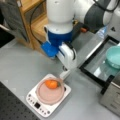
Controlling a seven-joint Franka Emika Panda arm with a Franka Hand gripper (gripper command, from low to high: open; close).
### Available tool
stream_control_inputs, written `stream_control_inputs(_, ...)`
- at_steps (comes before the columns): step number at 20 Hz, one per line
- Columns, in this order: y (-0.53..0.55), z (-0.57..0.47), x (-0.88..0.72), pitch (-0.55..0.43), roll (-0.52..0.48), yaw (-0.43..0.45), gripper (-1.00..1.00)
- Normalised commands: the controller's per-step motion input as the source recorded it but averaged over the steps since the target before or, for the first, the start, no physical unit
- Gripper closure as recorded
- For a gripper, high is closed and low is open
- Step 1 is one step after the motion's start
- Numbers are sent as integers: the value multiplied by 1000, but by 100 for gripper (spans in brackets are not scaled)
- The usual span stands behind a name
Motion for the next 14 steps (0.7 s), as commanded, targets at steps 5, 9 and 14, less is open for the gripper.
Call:
stream_control_inputs(5,-16,-35,539,178,-112,-381,-100)
stream_control_inputs(9,-40,-16,432,145,-108,-322,-100)
stream_control_inputs(14,-37,67,332,171,-124,-164,-100)
